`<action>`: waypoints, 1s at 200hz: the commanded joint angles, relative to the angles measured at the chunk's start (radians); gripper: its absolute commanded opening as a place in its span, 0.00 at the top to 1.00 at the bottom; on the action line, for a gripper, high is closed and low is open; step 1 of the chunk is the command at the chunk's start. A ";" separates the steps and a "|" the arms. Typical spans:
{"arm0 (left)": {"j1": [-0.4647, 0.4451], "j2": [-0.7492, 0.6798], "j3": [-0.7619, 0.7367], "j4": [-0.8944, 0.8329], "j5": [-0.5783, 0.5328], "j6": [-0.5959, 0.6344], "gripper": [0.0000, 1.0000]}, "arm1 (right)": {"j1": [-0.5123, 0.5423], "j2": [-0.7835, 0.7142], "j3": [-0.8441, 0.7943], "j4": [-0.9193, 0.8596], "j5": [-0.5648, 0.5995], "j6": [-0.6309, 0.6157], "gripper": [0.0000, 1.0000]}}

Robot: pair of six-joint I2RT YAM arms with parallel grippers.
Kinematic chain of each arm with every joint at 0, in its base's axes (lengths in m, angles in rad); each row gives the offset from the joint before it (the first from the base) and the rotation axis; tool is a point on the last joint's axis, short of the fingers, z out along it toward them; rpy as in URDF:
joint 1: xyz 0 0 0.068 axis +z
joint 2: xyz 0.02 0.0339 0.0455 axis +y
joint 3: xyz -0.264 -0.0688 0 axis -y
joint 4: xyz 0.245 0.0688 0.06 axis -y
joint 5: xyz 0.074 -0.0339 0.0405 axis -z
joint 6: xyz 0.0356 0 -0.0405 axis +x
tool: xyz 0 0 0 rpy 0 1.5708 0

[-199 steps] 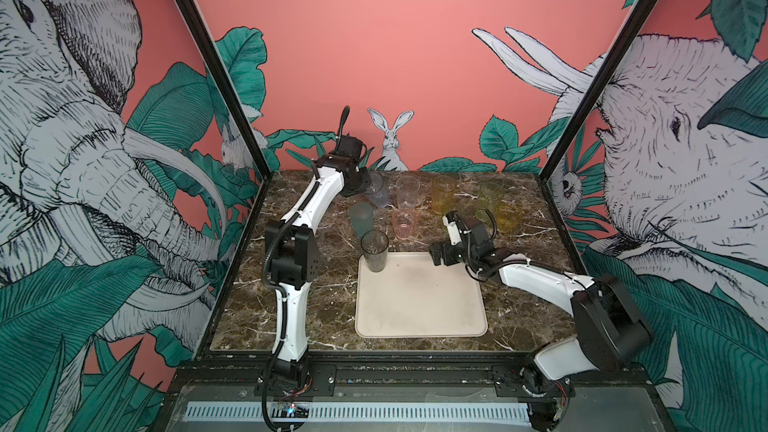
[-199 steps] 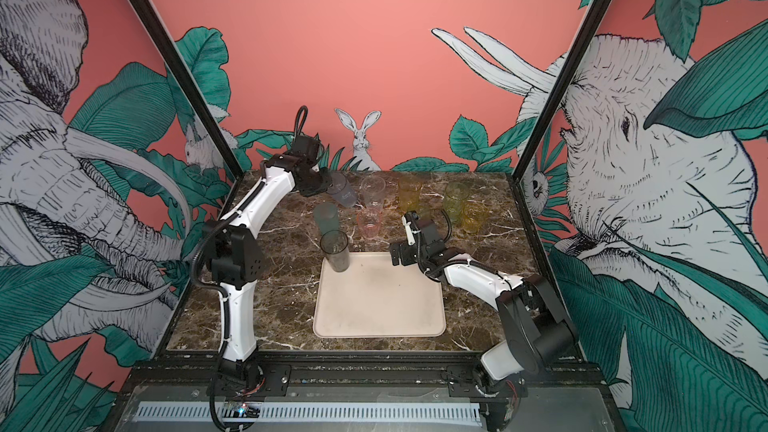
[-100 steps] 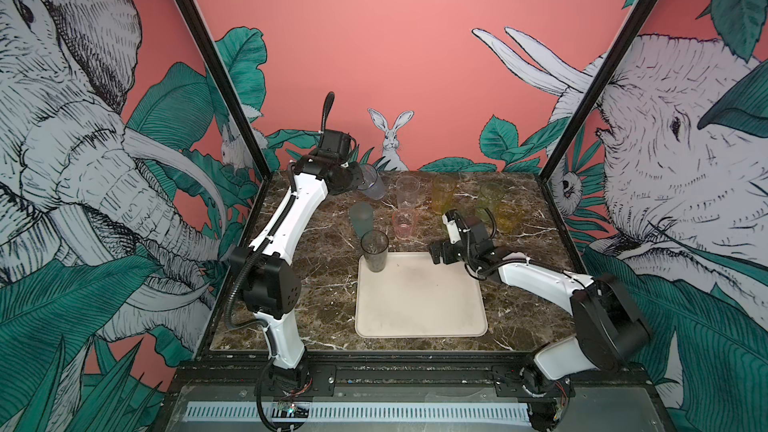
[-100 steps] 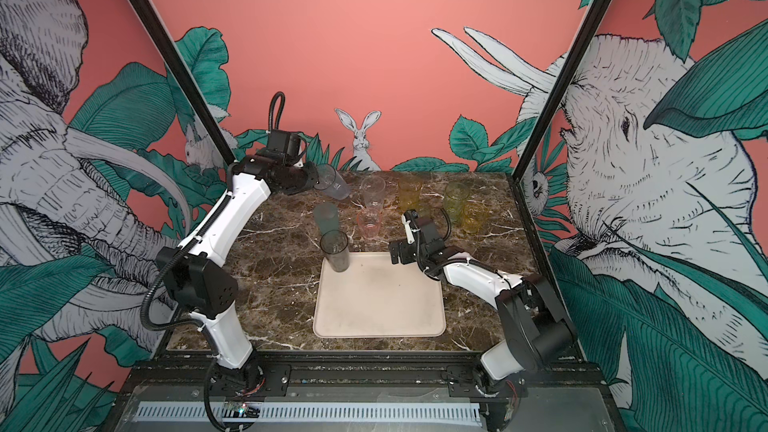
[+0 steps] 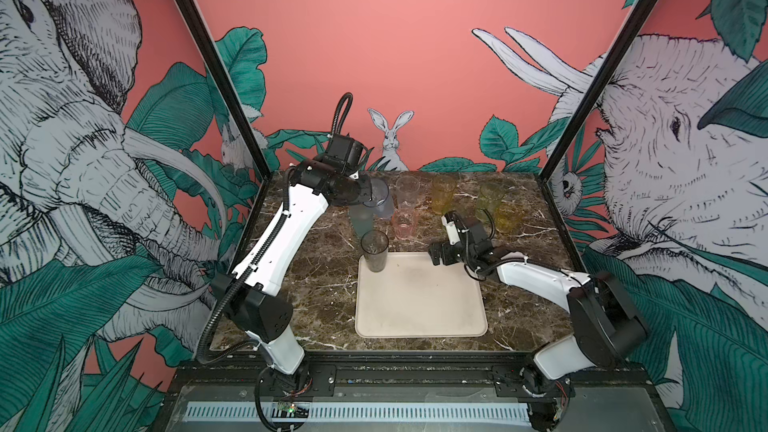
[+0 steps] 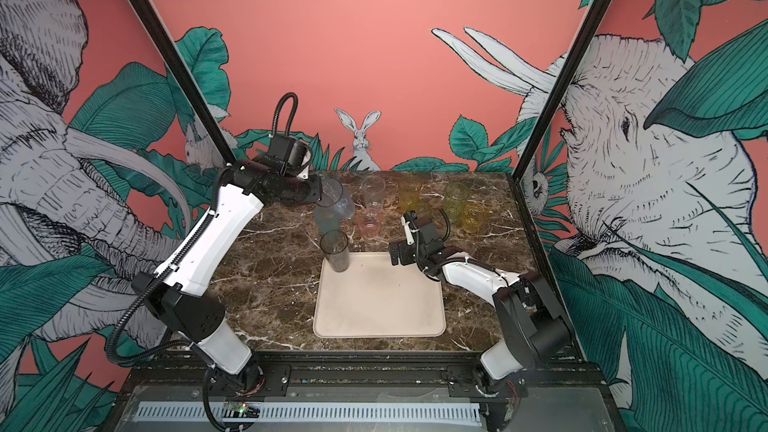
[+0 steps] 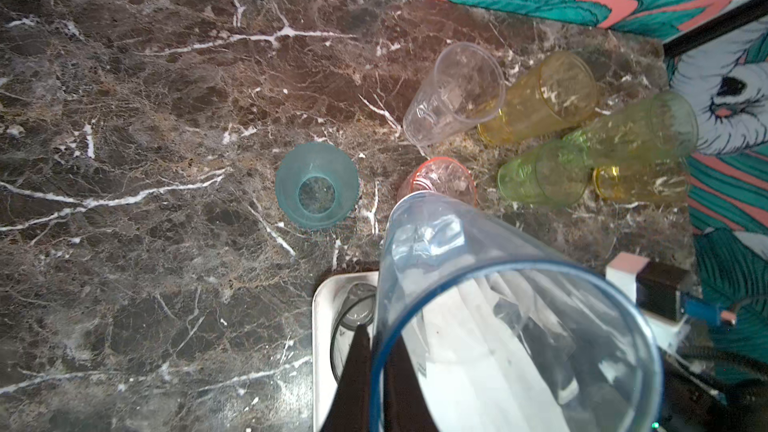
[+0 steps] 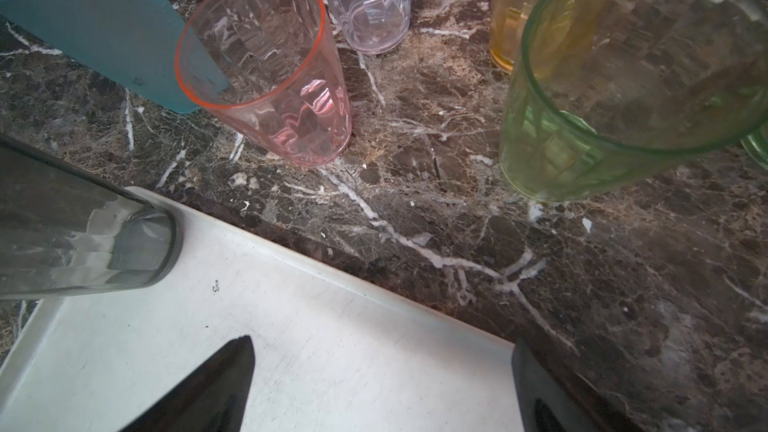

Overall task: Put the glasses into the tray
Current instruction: 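Lift the blue-rimmed clear glass with the left gripper toward the tray, then carry the blue-rimmed glass over the tray beside the dark grey glass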

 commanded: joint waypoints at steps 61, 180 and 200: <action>-0.118 -0.054 0.089 -0.153 0.020 0.059 1.00 | 0.005 0.014 0.041 -0.004 0.018 0.000 0.01; -0.266 -0.244 -0.148 -0.239 -0.105 -0.060 1.00 | 0.007 0.033 0.056 -0.027 0.044 -0.015 0.01; -0.302 -0.275 -0.225 -0.223 -0.122 -0.106 1.00 | 0.006 0.036 0.055 -0.025 0.049 -0.018 0.01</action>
